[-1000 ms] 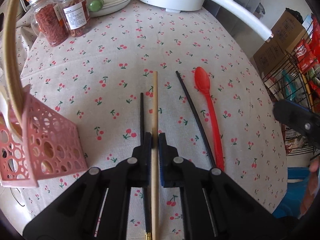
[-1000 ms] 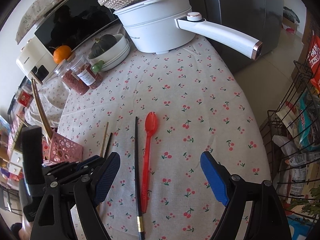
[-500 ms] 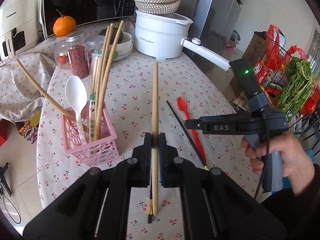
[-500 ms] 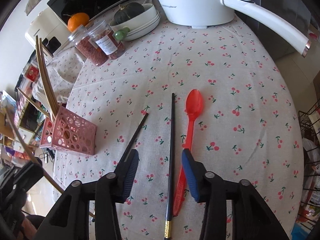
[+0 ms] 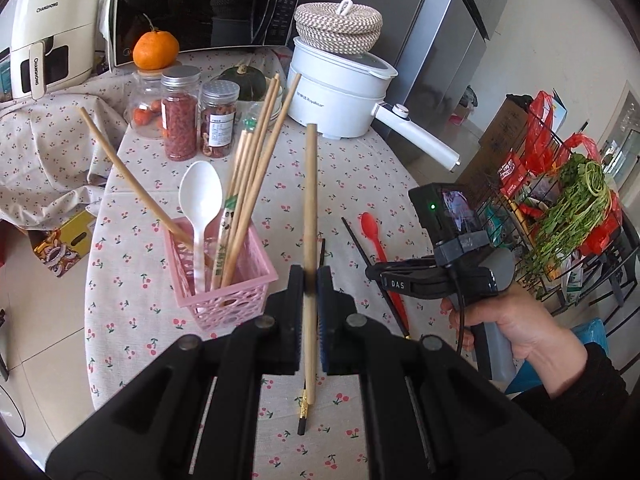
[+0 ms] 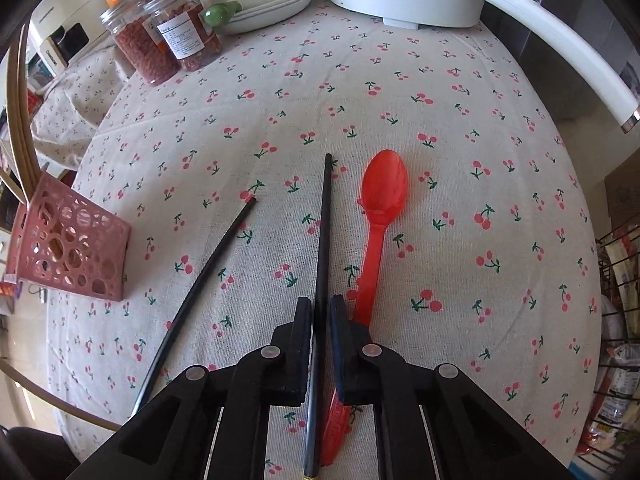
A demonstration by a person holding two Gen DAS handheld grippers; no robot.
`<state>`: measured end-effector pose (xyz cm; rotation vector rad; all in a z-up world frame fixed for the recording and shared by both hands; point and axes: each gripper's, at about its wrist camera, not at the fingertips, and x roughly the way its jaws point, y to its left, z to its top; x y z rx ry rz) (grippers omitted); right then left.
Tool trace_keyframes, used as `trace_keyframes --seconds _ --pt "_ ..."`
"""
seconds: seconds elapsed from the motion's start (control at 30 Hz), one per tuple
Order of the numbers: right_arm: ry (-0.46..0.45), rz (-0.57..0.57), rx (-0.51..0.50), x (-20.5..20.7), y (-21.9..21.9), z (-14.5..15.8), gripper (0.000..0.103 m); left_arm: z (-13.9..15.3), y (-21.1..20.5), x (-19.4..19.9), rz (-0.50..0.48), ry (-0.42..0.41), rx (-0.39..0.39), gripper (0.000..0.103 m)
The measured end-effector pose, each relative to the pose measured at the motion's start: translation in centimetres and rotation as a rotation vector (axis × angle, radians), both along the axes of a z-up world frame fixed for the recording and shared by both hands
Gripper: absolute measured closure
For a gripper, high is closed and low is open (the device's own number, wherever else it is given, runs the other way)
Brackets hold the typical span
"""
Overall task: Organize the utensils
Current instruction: 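Carry the wooden and black chopsticks over the pink holder and release them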
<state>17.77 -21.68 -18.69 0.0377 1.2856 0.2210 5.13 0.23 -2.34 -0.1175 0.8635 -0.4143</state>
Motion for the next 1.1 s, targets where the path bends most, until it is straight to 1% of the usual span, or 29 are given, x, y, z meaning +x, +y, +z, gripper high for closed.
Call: trace_keyframes --seconds 0.03,0.13,0.27,0.43,0.63,0.8,0.93,1.0,1.1 --pt "-0.008 -0.001 -0.004 -0.1 0.1 0.0 0.096 0.3 0.2 -0.1 0.004 -0.009 -0.002 0.096" --pt "-0.043 -0.018 0.032 -0.6 -0.3 0.6 0.097 1.2 0.6 -0.6 0.002 -0.04 -0.012 0.096" --pt "-0.141 -0.044 0.11 -2.1 -1.8 3.4 0.097 2.5 1.0 -1.2 -0.012 -0.089 -0.035 0.096" --pt "-0.302 -0.076 0.211 -4.7 -3.5 7.5 0.097 4.1 1.3 -1.8 -0.006 -0.171 -0.057 0.096" --pt "-0.517 -0.045 0.254 -7.7 -3.2 12.0 0.097 5.7 1.8 -2.3 0.016 -0.264 -0.08 0.096" --pt "-0.651 -0.042 0.293 -8.5 -2.8 15.3 0.097 6.8 2.6 -2.8 0.042 -0.355 -0.077 0.096" --pt "-0.698 -0.027 0.337 -8.9 -2.5 17.5 0.097 7.6 3.8 -2.7 0.096 -0.427 -0.077 0.096" --pt "-0.703 -0.011 0.35 -9.0 -2.2 18.2 0.097 7.9 4.5 -2.4 0.121 -0.443 -0.076 0.096" --pt "-0.693 0.019 0.37 -9.5 -1.7 18.6 0.097 7.9 5.1 -1.9 0.154 -0.453 -0.051 0.096"
